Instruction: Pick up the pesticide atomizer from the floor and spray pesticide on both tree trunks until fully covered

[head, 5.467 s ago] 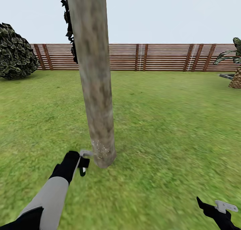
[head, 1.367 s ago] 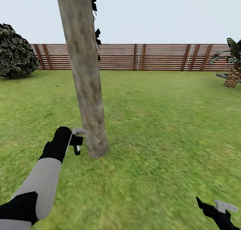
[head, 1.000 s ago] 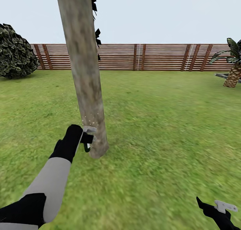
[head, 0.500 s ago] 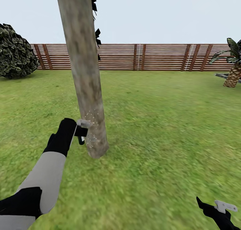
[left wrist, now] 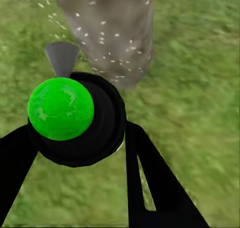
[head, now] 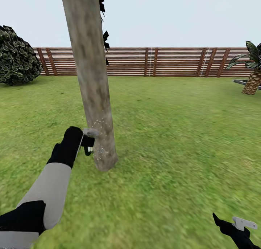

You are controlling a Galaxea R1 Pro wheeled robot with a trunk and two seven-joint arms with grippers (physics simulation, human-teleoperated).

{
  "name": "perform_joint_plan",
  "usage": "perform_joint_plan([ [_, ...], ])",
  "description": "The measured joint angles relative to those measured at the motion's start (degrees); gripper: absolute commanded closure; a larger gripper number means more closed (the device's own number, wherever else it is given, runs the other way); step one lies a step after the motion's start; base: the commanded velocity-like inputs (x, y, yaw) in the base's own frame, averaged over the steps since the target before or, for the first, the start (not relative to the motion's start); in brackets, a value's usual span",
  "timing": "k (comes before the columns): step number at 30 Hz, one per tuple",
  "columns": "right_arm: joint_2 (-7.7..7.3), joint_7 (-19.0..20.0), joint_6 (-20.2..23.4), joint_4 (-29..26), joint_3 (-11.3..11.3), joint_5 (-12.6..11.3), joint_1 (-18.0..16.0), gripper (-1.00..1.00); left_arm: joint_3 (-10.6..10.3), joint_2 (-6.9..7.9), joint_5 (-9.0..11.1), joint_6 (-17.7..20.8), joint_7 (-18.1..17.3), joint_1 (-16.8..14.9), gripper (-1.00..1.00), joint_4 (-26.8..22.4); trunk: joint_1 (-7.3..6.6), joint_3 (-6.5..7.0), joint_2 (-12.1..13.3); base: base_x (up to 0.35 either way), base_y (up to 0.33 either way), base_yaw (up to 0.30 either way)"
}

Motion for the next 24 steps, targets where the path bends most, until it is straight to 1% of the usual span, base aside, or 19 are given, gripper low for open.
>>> perform_joint_plan([
  [2, 0.0, 0.0, 0.0, 0.0, 0.0, 0.0, 0.0, -1.0, 0.02, 1.53, 0.27, -0.01, -0.02, 0.38, 1.0, 0.06, 0.0, 0.0, 0.0, 0.0, 0.0, 0.0],
  [4, 0.0, 0.0, 0.0, 0.0, 0.0, 0.0, 0.0, -1.0, -0.22, 1.94, 0.67, -0.08, 0.09, 0.63, 1.0, 0.07, 0.0, 0.0, 0.0, 0.0, 0.0, 0.0],
  [7, 0.0, 0.0, 0.0, 0.0, 0.0, 0.0, 0.0, -1.0, -0.46, 1.85, 0.77, -0.61, 0.41, 1.24, 1.0, 0.73, 0.0, 0.0, 0.0, 0.0, 0.0, 0.0],
  [11, 0.01, 0.0, 0.0, 0.01, 0.0, 0.0, 0.0, -1.0, -0.4, 1.51, 0.95, -1.43, 0.54, 5.45, 1.0, 0.96, 0.0, -0.01, 0.0, 0.0, 0.0, 0.0],
  [12, 0.04, 0.0, 0.0, 0.06, 0.0, 0.0, 0.0, -1.0, -0.35, 1.4, 1.07, -2.6, 0.56, 7.05, 1.0, 0.97, 0.0, -0.01, 0.0, 0.0, 0.0, 0.0],
  [15, 0.08, 0.0, 0.0, 0.08, 0.0, 0.0, 0.0, -1.0, -0.17, 1.16, 1.11, -6.21, 1.2, 9.76, 1.0, 1.59, 0.0, 0.0, 0.0, 0.0, 0.0, 0.0],
  [16, 0.09, 0.0, 0.0, 0.08, 0.0, 0.0, 0.0, -1.0, -0.12, 1.05, 1.11, -6.99, 1.67, 10.35, 1.0, 1.9, 0.0, 0.0, 0.0, 0.0, 0.0, 0.0],
  [18, 0.09, 0.0, 0.0, 0.09, 0.02, 0.0, -0.01, -1.0, 0.13, 0.74, 1.35, -9.8, 3.65, 11.77, 1.0, 3.43, 0.0, 0.0, 0.0, 0.0, 0.0, 0.0],
  [20, 0.09, 0.0, 0.0, 0.09, 0.01, 0.0, 0.0, -1.0, 0.29, 0.51, 3.5, -12.38, 5.34, 12.22, 1.0, 5.73, 0.0, 0.0, 0.0, 0.0, 0.0, 0.0],
  [21, 0.07, 0.0, 0.0, 0.09, 0.0, 0.01, 0.0, -1.0, 0.31, 0.34, 5.86, -13.33, 6.46, 12.34, 1.0, 7.32, 0.0, 0.0, 0.0, 0.0, 0.0, 0.0],
  [22, 0.07, 0.01, 0.0, 0.09, 0.01, 0.01, 0.0, -1.0, 0.3, 0.22, 9.23, -14.17, 9.14, 12.41, 1.0, 9.72, 0.0, -0.01, 0.0, 0.0, 0.0, 0.0],
  [23, 0.06, 0.05, 0.04, 0.09, 0.01, 0.0, 0.0, -1.0, 0.27, 0.15, 11.28, -15.24, 11.86, 12.42, 1.0, 11.32, 0.0, 0.0, 0.0, 0.0, 0.0, 0.0],
  [24, 0.04, 0.08, 0.06, 0.09, 0.0, 0.0, 0.0, -1.0, 0.25, 0.12, 12.42, -16.52, 13.71, 12.42, 1.0, 12.19, 0.0, 0.0, 0.0, 0.0, 0.0, 0.0],
])
